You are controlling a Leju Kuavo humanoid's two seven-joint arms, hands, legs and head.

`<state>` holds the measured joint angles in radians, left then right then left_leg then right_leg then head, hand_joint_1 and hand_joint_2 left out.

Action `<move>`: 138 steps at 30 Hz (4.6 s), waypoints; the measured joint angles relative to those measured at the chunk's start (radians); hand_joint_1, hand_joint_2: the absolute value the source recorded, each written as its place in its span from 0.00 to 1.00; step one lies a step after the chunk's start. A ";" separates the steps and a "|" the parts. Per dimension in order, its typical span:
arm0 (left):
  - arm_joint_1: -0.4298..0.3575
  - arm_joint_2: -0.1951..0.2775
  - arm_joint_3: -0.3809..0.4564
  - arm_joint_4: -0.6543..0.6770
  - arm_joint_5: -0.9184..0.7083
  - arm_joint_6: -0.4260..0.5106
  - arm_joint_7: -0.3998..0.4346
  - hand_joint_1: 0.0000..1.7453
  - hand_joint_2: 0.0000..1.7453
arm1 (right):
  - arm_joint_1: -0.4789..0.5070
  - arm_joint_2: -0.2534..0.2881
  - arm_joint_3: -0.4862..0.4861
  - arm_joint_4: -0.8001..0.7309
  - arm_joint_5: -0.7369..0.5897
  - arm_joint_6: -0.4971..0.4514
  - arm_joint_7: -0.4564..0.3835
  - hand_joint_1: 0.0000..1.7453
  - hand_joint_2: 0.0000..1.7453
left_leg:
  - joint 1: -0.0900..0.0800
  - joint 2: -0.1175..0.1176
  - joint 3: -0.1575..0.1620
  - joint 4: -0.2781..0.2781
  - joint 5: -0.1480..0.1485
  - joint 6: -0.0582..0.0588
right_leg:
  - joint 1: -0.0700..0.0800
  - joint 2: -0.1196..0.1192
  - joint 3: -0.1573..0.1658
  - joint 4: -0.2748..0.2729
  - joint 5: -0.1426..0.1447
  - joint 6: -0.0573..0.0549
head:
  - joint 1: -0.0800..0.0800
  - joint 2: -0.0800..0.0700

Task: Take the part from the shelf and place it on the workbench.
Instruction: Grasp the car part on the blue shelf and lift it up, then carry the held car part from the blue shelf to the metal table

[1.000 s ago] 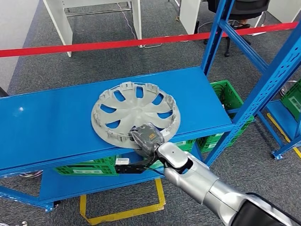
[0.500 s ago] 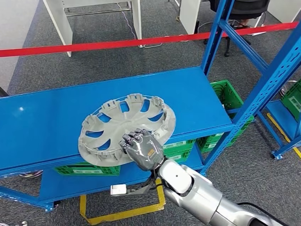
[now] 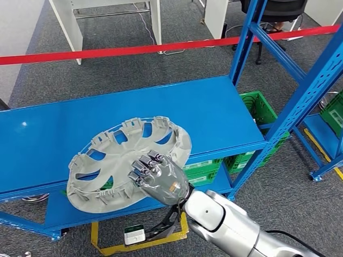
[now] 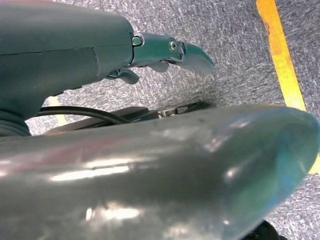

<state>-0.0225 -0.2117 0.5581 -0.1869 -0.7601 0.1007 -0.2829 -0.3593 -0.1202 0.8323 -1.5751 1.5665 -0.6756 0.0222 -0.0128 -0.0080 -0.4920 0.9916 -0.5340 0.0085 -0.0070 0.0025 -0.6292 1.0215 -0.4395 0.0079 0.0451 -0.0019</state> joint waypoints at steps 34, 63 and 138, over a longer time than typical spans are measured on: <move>-0.009 -0.013 0.000 0.000 -0.037 0.021 0.041 0.00 1.00 | 0.156 0.129 -0.202 -0.290 0.003 -0.002 -0.279 1.00 1.00 | 0.000 0.000 0.000 0.000 0.000 0.000 | -0.001 0.000 0.000 0.000 0.000 0.001 | 0.000 0.000; -0.012 0.004 0.000 0.000 -0.075 0.017 0.093 0.00 1.00 | 0.173 0.137 -0.218 -0.405 0.004 -0.002 -0.328 1.00 1.00 | 0.000 0.000 0.000 0.000 0.000 0.000 | -0.001 0.000 0.001 0.000 -0.001 0.001 | 0.000 0.000; -0.060 -0.005 0.141 -0.004 -0.006 -0.075 0.598 0.00 1.00 | 0.350 0.081 -0.414 -0.649 0.006 -0.005 -0.242 1.00 1.00 | 0.014 0.002 0.054 0.004 -0.023 -0.025 | -0.010 -0.021 -0.005 -0.011 0.019 0.014 | -0.004 0.000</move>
<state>-0.0823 -0.2171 0.6993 -0.1912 -0.7660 0.0256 0.3153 -0.0096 -0.0387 0.4180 -2.2243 1.5728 -0.6809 -0.2193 0.0014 -0.0059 -0.4380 0.9961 -0.5571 -0.0165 -0.0170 -0.0182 -0.6341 1.0101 -0.4209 0.0221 0.0416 -0.0019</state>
